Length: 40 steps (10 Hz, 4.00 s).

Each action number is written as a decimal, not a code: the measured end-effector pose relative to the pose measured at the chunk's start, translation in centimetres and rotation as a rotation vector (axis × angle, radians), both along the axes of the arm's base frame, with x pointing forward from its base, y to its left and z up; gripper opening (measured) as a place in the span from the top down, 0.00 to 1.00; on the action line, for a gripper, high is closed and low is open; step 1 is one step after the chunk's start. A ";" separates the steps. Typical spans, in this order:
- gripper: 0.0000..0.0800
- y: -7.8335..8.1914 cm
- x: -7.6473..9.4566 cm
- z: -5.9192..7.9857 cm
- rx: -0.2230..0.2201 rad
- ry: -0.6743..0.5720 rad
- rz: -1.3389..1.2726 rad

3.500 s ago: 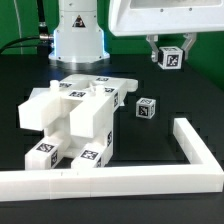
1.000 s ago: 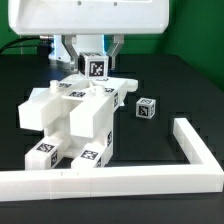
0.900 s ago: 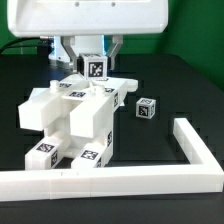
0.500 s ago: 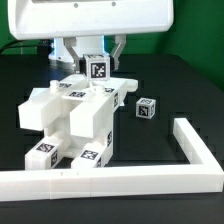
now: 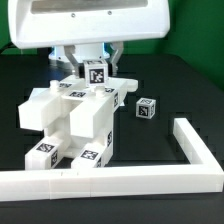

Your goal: Assemble chair

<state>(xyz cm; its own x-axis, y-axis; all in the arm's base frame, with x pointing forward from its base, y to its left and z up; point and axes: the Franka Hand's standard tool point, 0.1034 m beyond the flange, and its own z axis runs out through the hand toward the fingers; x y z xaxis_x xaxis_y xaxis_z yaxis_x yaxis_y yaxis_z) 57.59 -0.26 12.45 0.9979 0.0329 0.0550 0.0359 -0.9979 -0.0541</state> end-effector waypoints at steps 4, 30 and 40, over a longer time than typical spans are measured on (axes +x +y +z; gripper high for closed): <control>0.65 0.1 0.2 -0.2 -0.006 0.003 0.002; 0.66 -0.5 0.4 -1.6 0.005 0.024 -0.588; 0.66 -0.4 0.4 -1.7 0.046 0.053 -1.250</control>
Offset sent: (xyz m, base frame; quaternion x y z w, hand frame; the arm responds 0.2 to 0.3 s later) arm 0.0122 0.0023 0.0005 -0.0125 -0.0010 -0.0029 0.9999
